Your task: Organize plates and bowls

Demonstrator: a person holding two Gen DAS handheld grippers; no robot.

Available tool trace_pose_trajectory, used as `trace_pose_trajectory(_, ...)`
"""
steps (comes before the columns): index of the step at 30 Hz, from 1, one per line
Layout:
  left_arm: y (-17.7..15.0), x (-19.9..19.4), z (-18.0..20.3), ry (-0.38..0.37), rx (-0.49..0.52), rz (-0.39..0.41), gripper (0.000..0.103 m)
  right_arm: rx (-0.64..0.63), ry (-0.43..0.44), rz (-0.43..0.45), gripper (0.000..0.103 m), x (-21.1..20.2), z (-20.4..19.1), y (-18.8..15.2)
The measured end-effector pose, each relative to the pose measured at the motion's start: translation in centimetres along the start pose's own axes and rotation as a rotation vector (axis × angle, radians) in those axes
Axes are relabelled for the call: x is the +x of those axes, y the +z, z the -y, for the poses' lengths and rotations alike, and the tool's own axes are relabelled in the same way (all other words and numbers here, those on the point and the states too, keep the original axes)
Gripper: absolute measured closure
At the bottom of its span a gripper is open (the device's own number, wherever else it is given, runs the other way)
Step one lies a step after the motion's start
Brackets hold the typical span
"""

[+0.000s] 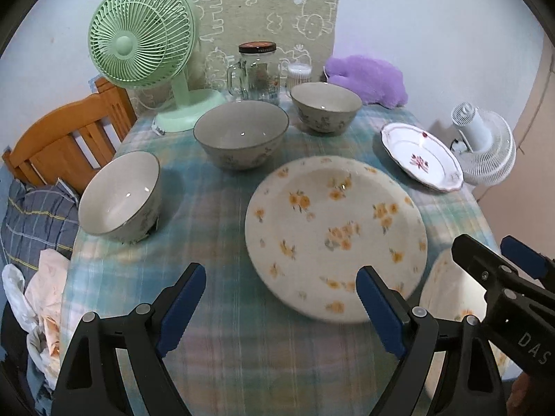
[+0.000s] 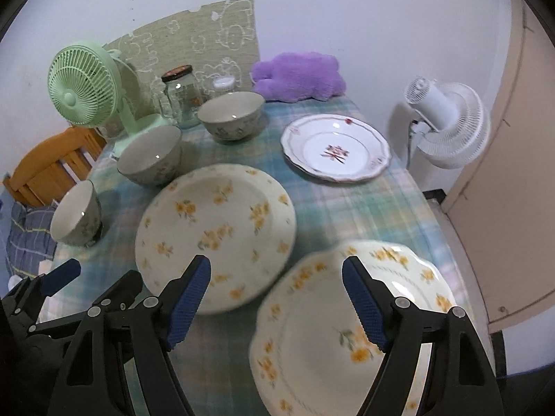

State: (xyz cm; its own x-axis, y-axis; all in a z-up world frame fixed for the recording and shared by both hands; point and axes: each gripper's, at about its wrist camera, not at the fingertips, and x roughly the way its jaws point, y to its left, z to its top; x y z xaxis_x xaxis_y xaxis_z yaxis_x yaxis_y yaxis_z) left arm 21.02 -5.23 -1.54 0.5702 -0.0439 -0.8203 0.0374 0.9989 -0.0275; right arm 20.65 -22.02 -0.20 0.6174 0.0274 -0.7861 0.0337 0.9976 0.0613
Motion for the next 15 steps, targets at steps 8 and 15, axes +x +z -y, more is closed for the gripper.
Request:
trace_pose_trajectory(8,2.7,3.6,0.5,0.045,-0.039,0.0,0.015,-0.03,0.011,-0.022,0.022,4.5,0.1,3.6)
trace_pose_trajectory(15,3.6,7.4,0.7,0.087,-0.06,-0.044,0.016,-0.064,0.031,-0.079,0.022,8.9,0.0,4.9)
